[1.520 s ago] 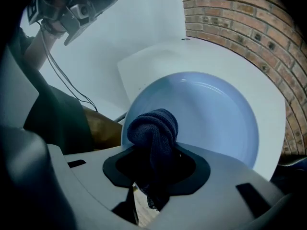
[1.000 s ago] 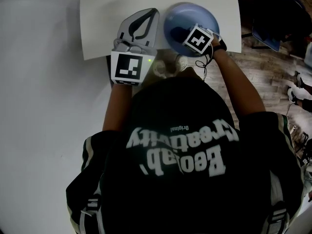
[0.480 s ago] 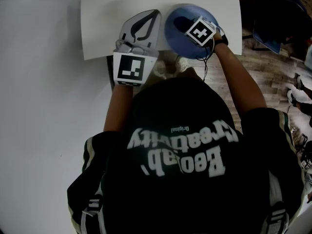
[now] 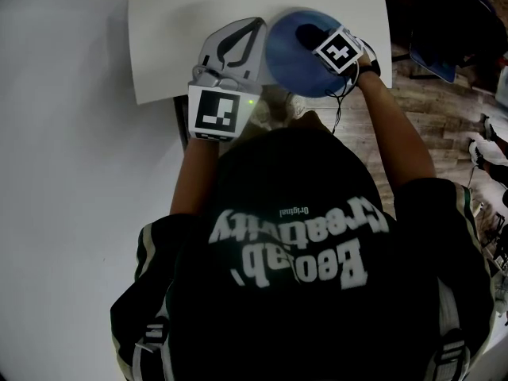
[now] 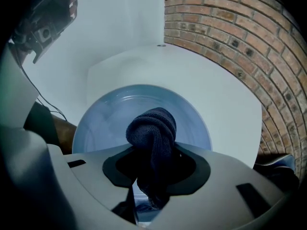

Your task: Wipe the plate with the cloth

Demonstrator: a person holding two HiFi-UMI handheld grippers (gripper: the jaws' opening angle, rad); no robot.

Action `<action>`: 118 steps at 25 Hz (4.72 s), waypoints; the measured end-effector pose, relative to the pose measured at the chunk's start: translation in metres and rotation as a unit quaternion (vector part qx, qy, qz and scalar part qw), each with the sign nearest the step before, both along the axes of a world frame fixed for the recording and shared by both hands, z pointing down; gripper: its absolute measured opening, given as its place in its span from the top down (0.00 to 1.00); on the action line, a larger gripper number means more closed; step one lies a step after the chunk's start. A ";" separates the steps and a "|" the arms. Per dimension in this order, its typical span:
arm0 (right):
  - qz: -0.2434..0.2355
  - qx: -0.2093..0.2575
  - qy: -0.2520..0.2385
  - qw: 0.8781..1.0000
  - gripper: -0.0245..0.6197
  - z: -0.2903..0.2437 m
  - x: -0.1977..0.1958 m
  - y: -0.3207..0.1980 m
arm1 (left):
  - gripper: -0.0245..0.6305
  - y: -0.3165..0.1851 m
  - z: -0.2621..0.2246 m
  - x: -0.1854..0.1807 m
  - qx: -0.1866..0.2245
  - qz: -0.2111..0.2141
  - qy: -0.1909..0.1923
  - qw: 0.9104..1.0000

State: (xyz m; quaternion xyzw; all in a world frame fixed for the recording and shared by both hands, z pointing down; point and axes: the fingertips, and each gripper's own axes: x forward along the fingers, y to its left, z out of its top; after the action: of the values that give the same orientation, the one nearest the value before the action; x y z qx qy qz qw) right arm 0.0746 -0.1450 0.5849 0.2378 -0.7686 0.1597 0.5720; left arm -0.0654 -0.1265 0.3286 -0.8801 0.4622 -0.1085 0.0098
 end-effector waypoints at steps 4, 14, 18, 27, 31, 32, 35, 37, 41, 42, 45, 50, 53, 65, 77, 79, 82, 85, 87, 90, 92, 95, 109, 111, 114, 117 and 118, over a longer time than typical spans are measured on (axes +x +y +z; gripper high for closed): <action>0.012 -0.001 0.006 1.000 0.75 -0.001 0.014 0.003 | 0.96 0.000 0.000 0.005 0.000 0.009 0.003 1.000; 0.029 -0.013 0.030 0.999 0.75 0.001 0.038 0.026 | 0.96 0.000 0.002 0.016 0.005 0.039 0.009 0.999; 0.033 -0.025 0.028 0.999 0.75 -0.001 0.043 0.040 | 0.96 0.003 0.001 0.020 0.010 0.050 0.015 0.999; 0.009 -0.057 0.024 0.998 0.75 0.000 0.039 0.071 | 0.96 0.004 0.000 0.022 0.009 0.063 0.010 0.998; -0.023 -0.075 0.022 0.997 0.75 0.000 0.029 0.088 | 0.96 0.007 -0.001 0.022 0.009 0.057 0.021 0.998; -0.032 -0.079 0.022 0.996 0.75 -0.001 0.027 0.091 | 0.96 0.007 -0.002 0.022 0.009 0.055 0.025 0.998; -0.056 -0.099 0.019 0.993 0.76 0.001 0.016 0.102 | 0.96 0.007 -0.001 0.017 0.008 0.051 0.021 0.998; -0.074 -0.115 0.005 0.991 0.75 0.002 0.004 0.109 | 0.96 0.006 -0.001 0.014 0.009 0.048 0.018 0.999; -0.101 -0.120 -0.012 0.988 0.75 0.003 -0.016 0.113 | 0.96 0.006 -0.001 0.009 0.008 0.039 0.015 0.999; -0.105 -0.117 -0.013 0.987 0.75 0.004 -0.019 0.111 | 0.96 0.007 0.000 0.007 0.007 0.036 0.015 0.999; -0.112 -0.113 -0.022 0.987 0.75 0.007 -0.032 0.106 | 0.96 0.008 0.004 0.001 0.003 0.027 0.015 1.000; -0.128 -0.095 -0.040 0.986 0.75 0.009 -0.054 0.090 | 0.96 0.010 0.008 -0.009 -0.001 0.011 0.013 1.000; -0.135 -0.075 -0.035 0.987 0.75 0.009 -0.061 0.074 | 0.96 0.009 0.010 -0.014 -0.005 0.002 0.013 1.000; -0.075 -0.004 -0.046 0.996 0.75 0.006 -0.063 0.005 | 0.96 0.014 0.011 -0.027 -0.011 -0.022 0.001 1.000; 0.017 0.066 -0.005 0.998 0.75 0.005 -0.003 -0.041 | 0.96 0.016 0.014 -0.005 -0.012 0.005 -0.006 1.000; 0.031 0.076 0.012 0.997 0.75 0.006 0.008 -0.043 | 0.96 0.018 0.016 -0.002 -0.012 0.011 -0.001 1.000; 0.049 0.086 0.037 0.994 0.75 0.003 0.031 -0.046 | 0.96 0.022 0.017 0.006 -0.016 0.022 0.008 1.000; 0.064 0.080 0.047 0.994 0.75 0.001 0.052 -0.041 | 0.96 0.023 0.020 0.012 -0.018 0.036 0.010 0.999; 0.072 0.075 0.050 0.993 0.75 0.001 0.062 -0.035 | 0.96 0.023 0.021 0.015 -0.018 0.042 0.012 0.999; 0.081 0.066 0.057 0.993 0.75 0.001 0.074 -0.021 | 0.96 0.024 0.023 0.018 -0.013 0.054 0.003 0.998; 0.083 0.060 0.060 0.993 0.75 0.000 0.079 -0.010 | 0.96 0.023 0.021 0.021 -0.011 0.059 0.004 0.998; 0.080 0.050 0.058 0.994 0.75 -0.003 0.083 0.007 | 0.96 0.021 0.017 0.027 -0.010 0.066 0.010 0.998; 0.059 -0.002 0.042 0.997 0.75 -0.014 0.069 0.070 | 0.96 0.023 0.015 0.045 -0.006 0.108 0.017 0.994; 0.051 -0.014 0.036 0.998 0.75 -0.013 0.064 0.079 | 0.96 0.022 0.013 0.049 -0.005 0.111 0.015 0.994; 0.034 -0.026 0.033 0.999 0.75 -0.011 0.052 0.093 | 0.96 0.023 0.011 0.050 -0.007 0.111 0.018 0.994; 0.017 -0.031 0.025 0.999 0.75 -0.009 0.036 0.101 | 0.96 0.026 0.012 0.047 -0.006 0.110 0.017 0.994; 0.013 -0.033 0.022 0.999 0.75 -0.009 0.031 0.104 | 0.96 0.026 0.012 0.046 -0.005 0.109 0.016 0.994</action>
State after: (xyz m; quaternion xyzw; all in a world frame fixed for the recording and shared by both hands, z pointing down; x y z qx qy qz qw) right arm 0.1061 -0.0409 0.5764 0.2326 -0.7469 0.1870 0.5942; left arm -0.0189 -0.1005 0.3409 -0.9268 0.3631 -0.0954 0.0097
